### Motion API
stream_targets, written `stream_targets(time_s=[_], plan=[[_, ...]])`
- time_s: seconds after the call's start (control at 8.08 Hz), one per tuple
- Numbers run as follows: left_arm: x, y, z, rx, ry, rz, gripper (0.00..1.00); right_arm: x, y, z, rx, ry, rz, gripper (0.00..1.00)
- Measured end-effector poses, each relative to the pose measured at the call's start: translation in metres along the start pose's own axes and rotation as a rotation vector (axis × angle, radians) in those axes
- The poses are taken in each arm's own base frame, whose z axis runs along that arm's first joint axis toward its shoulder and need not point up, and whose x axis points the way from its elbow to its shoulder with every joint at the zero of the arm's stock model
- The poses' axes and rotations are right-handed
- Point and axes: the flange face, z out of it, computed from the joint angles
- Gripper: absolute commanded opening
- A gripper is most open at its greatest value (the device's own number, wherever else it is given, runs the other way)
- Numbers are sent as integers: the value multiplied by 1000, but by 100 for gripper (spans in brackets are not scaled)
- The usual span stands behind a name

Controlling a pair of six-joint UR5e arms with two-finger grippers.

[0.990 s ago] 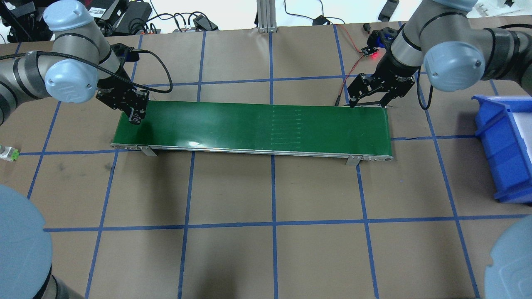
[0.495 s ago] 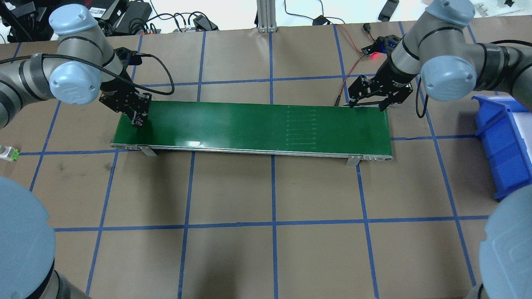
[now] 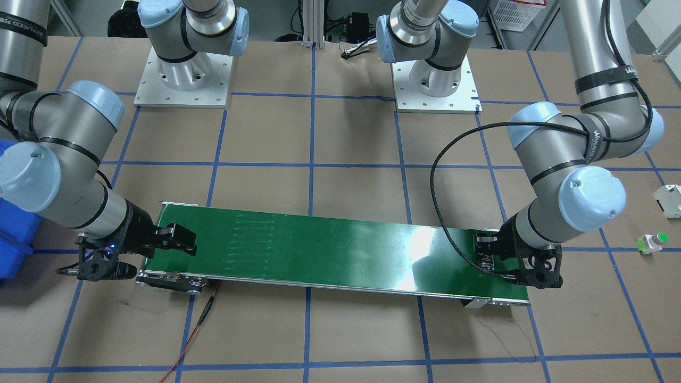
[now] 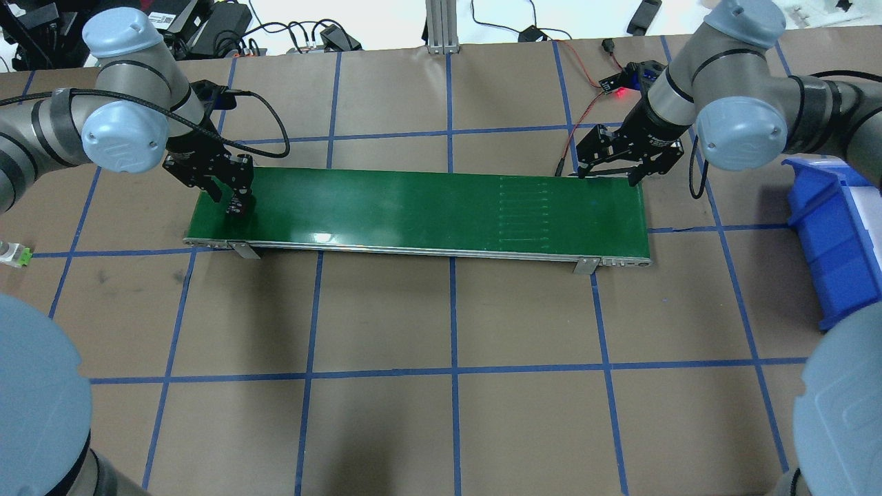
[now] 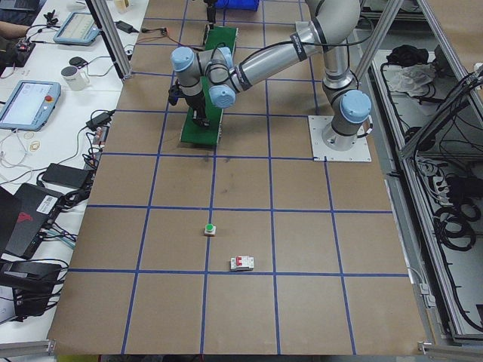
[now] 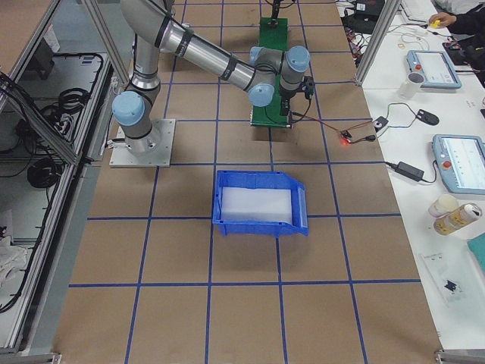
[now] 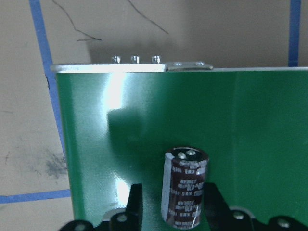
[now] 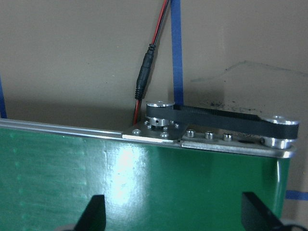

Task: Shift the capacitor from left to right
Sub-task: 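Open the left gripper, release the capacitor on the belt, and raise the left arm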

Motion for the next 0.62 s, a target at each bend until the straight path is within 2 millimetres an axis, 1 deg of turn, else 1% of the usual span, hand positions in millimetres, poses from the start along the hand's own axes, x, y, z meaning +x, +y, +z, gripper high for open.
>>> stream_targets(time_s=[0.12,0.25,0.37,0.49,0.62], plan=[[0,1,-5,5,-6,-17,78,0,0,1,-1,0,2,100],[2,3,-12,8,-9,-41,85,0,0,1,-3,1,3,100],[8,6,-20,-3,-9,-69,100,1,0,2,-4,1,4,100],[21,13,-31,-15,-8,-93,100,1,0,2,-5,0,5,100],[39,23,-45,-28,-11,-118,100,1,1,4,-9,-1,6,100]])
